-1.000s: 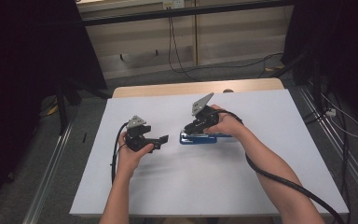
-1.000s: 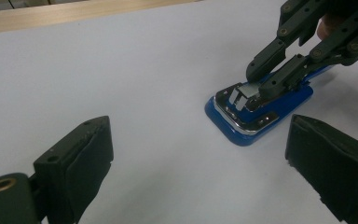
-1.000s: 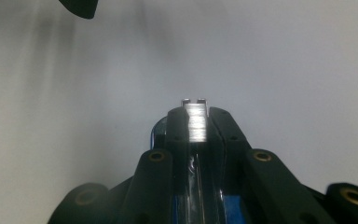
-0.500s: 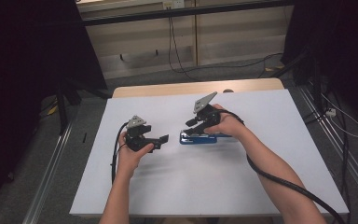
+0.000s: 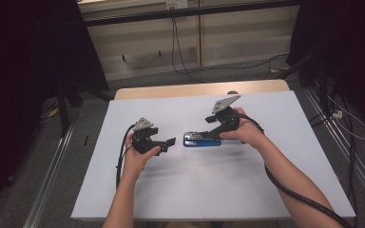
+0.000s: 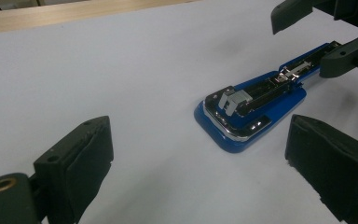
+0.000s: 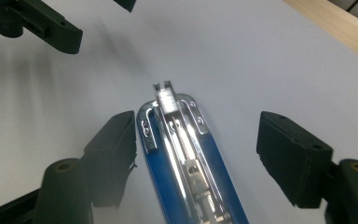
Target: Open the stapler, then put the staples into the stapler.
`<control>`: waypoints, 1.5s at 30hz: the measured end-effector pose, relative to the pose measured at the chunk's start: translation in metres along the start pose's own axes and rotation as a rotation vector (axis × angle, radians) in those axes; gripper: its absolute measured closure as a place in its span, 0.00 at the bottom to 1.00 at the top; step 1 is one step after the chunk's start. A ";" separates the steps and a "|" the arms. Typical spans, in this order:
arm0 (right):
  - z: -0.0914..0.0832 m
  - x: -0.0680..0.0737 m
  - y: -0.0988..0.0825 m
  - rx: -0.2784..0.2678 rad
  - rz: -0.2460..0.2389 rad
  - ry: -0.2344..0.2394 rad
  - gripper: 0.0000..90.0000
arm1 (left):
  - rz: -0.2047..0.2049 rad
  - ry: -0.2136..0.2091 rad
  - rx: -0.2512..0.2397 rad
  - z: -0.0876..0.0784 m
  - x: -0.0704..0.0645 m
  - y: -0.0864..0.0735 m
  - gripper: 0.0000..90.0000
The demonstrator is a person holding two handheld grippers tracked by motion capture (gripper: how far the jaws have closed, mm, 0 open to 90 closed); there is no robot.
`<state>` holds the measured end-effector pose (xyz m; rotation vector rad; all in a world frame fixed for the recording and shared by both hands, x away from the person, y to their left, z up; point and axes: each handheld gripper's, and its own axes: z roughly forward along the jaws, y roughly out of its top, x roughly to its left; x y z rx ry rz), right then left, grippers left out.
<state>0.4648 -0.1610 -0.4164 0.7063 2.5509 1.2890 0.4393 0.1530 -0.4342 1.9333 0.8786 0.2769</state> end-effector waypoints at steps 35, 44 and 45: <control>-0.058 0.016 -0.069 -0.047 0.115 -0.278 0.12 | 0.013 -0.011 0.022 0.004 -0.006 -0.001 0.09; -0.062 0.016 -0.074 -0.055 0.133 -0.290 0.12 | 0.015 -0.007 0.016 0.003 -0.006 0.000 0.09; -0.063 0.016 -0.075 -0.058 0.136 -0.290 0.12 | 0.011 -0.007 0.015 0.002 -0.006 0.000 0.09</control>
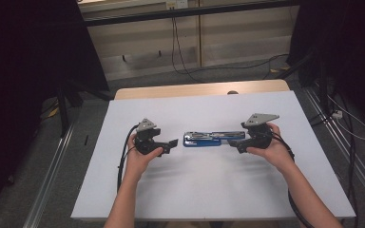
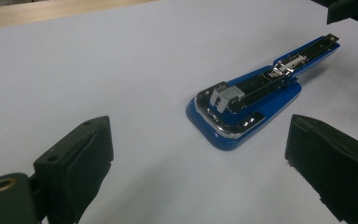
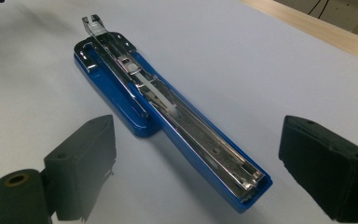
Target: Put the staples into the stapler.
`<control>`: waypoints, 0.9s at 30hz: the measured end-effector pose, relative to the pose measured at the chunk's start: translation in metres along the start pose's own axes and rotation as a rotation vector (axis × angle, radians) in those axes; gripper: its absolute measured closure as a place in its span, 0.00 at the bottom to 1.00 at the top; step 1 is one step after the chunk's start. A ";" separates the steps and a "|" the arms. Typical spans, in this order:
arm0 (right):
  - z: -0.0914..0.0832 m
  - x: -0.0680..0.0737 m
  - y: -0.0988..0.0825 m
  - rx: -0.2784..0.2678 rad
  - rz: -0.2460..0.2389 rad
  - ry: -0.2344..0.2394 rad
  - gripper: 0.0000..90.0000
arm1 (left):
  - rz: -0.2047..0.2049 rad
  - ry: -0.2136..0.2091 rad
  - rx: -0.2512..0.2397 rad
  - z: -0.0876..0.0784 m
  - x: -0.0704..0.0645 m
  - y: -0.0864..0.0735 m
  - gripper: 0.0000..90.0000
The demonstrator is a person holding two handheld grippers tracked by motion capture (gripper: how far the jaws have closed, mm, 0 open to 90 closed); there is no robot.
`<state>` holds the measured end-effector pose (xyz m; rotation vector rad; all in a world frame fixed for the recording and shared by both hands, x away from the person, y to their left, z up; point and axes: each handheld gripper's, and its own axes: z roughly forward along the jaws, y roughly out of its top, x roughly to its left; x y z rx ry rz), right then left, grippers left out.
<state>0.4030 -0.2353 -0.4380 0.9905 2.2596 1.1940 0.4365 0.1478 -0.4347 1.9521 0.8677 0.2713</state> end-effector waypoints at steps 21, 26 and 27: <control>-0.016 -0.009 -0.021 0.036 0.016 -0.036 0.30 | 0.007 -0.005 0.003 0.000 -0.002 0.000 0.09; -0.022 -0.011 -0.026 0.044 0.030 -0.040 0.43 | 0.003 -0.002 -0.001 -0.001 -0.001 0.000 0.09; -0.023 -0.012 -0.027 0.049 0.031 -0.039 0.47 | 0.004 -0.002 -0.001 -0.001 -0.001 0.001 0.09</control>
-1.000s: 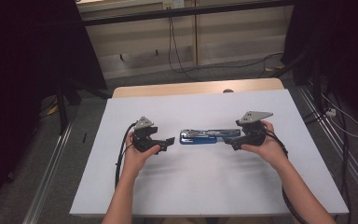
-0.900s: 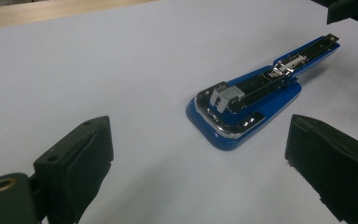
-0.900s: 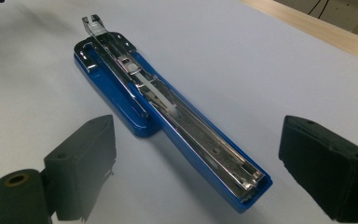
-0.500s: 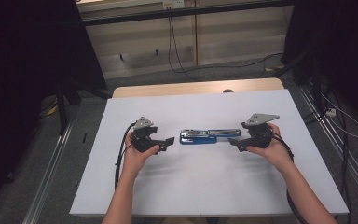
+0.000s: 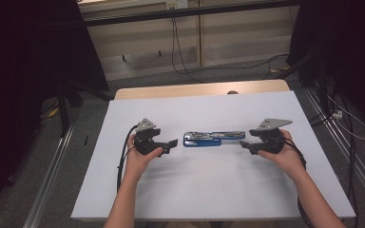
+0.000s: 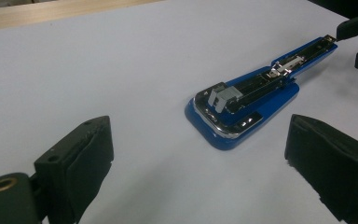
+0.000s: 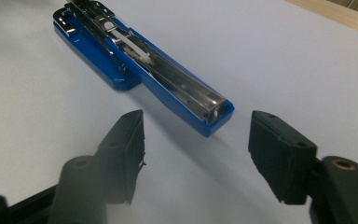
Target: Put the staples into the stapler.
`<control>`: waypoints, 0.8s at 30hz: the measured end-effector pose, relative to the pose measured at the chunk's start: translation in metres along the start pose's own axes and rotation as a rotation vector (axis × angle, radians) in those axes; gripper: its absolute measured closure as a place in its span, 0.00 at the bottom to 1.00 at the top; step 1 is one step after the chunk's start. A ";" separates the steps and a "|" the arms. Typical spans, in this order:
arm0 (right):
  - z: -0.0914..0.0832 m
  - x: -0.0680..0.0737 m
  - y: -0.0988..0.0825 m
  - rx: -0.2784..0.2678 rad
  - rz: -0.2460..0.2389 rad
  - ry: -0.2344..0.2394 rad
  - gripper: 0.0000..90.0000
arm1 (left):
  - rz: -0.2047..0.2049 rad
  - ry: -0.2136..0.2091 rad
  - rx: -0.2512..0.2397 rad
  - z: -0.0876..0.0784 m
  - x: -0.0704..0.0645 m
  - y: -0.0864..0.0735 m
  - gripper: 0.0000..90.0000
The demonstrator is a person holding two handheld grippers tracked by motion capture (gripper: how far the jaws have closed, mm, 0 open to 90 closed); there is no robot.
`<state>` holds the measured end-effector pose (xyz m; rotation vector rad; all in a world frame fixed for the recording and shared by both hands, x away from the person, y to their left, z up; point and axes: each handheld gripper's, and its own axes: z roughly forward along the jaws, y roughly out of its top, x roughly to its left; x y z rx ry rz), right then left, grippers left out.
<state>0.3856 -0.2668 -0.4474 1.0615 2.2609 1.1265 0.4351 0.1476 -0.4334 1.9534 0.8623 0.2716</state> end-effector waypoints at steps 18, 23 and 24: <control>0.003 -0.007 -0.011 0.075 0.047 -0.034 1.00 | 0.012 -0.001 0.010 0.006 -0.003 -0.001 0.11; 0.008 -0.004 -0.010 0.094 0.027 -0.033 1.00 | 0.023 0.005 0.019 0.010 -0.005 -0.002 0.15; 0.009 -0.004 -0.010 0.097 0.027 -0.032 1.00 | 0.033 0.014 0.024 0.010 -0.004 -0.002 0.17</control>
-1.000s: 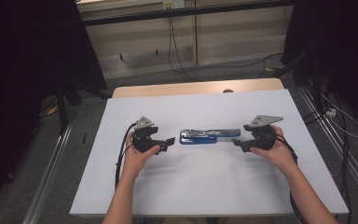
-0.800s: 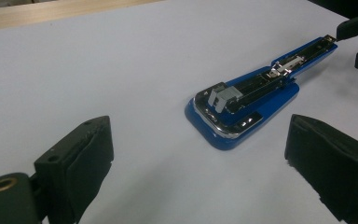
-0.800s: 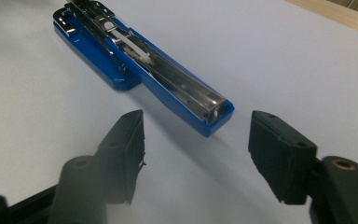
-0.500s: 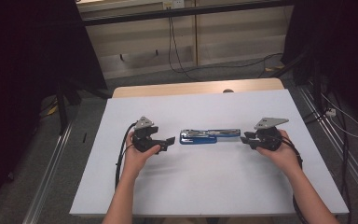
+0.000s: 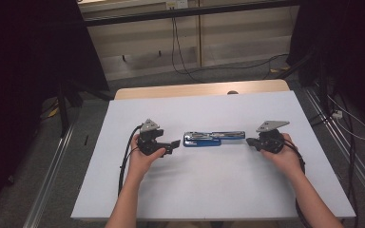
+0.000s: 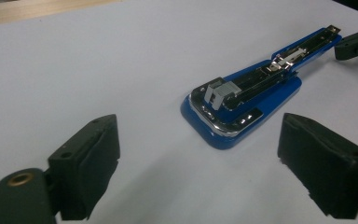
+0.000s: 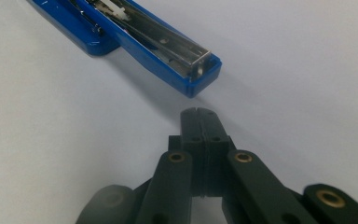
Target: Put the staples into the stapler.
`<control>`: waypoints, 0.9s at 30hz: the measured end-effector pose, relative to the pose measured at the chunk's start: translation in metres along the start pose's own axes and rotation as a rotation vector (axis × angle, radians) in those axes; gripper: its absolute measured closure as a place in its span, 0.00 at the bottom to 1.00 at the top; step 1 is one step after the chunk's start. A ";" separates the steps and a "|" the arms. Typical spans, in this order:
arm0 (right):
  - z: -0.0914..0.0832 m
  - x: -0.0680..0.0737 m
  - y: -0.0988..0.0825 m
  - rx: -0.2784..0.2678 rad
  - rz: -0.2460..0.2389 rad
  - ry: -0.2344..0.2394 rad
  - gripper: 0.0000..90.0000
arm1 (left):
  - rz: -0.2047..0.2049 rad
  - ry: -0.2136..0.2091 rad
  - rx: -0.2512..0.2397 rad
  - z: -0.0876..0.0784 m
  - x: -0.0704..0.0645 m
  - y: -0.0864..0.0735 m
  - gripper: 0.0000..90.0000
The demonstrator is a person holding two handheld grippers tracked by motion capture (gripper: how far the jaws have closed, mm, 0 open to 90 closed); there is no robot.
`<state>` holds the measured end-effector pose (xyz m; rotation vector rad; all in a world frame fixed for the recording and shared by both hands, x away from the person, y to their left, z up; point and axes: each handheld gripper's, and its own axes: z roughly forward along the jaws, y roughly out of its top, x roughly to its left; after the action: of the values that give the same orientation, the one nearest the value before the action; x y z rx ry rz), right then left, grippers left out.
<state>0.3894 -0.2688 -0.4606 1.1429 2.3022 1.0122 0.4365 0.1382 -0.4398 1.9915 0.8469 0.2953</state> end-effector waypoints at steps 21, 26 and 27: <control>0.005 0.000 0.001 0.011 0.010 0.001 1.00 | 0.087 -0.104 0.042 0.033 -0.026 0.002 1.00; 0.005 0.000 0.001 0.011 0.009 0.001 1.00 | 0.099 -0.106 0.038 0.041 -0.029 0.002 1.00; 0.005 0.000 0.001 0.010 0.009 0.003 1.00 | 0.106 -0.108 0.041 0.043 -0.030 0.002 1.00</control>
<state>0.3931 -0.2664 -0.4637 1.1578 2.3088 1.0076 0.4376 0.0893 -0.4574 2.0749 0.6859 0.2297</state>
